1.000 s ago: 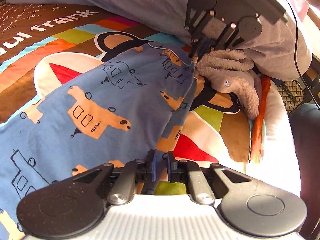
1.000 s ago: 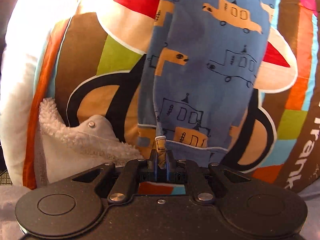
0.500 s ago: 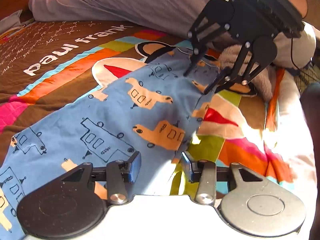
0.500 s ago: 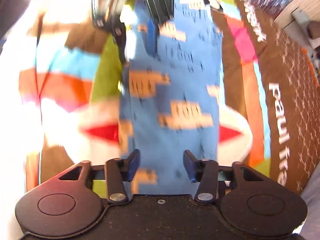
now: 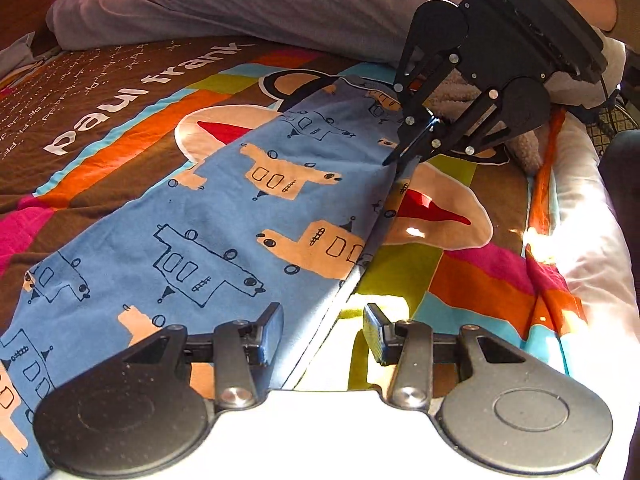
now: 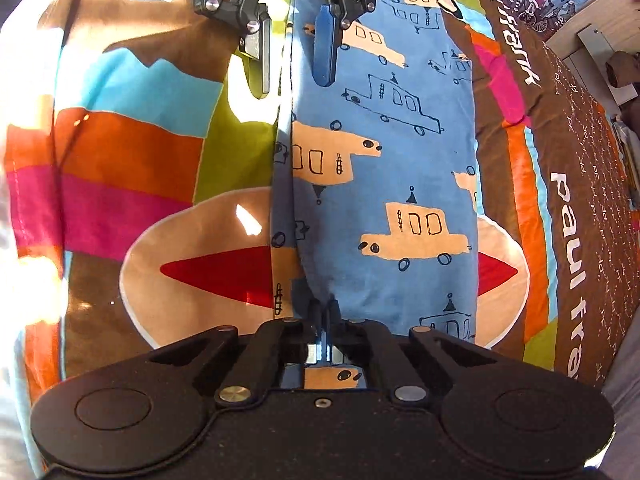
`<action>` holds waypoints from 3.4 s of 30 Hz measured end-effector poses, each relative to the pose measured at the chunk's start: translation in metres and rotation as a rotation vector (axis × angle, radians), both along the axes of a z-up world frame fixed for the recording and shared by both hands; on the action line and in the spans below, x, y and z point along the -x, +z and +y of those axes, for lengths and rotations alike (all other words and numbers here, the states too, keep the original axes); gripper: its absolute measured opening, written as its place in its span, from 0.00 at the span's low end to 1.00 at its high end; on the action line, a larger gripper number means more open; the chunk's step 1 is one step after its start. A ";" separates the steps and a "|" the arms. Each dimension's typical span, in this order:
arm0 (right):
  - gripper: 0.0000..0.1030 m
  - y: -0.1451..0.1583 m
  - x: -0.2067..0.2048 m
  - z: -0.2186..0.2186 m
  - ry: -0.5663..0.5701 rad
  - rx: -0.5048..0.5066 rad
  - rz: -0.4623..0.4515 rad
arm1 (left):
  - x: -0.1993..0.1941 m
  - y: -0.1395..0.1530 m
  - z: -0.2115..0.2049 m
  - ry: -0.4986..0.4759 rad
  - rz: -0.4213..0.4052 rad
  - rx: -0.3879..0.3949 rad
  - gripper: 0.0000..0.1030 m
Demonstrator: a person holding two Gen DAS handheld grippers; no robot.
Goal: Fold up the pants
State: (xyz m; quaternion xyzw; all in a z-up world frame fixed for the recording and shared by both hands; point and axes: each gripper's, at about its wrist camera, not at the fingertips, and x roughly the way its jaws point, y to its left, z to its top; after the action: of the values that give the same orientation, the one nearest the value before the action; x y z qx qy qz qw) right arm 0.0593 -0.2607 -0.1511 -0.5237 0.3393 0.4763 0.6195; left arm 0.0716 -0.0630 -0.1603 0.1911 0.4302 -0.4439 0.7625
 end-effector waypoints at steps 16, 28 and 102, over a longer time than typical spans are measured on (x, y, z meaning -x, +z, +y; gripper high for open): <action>0.44 0.031 -0.018 0.034 -0.157 -0.270 0.056 | -0.006 -0.007 0.047 0.085 0.081 -0.028 0.54; 0.54 0.050 -0.143 0.088 -0.438 -0.583 0.338 | -0.058 0.015 0.126 0.352 0.152 0.122 0.65; 0.61 -0.005 -0.071 -0.069 -1.083 -0.752 0.386 | -0.030 0.025 0.123 0.388 -0.096 0.036 0.84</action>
State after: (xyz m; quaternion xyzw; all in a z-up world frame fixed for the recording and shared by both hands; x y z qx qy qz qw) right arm 0.1302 -0.3297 -0.1562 0.0644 0.4691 0.2698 0.8385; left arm 0.1020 0.0595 -0.1354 0.1120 0.4139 -0.2866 0.8567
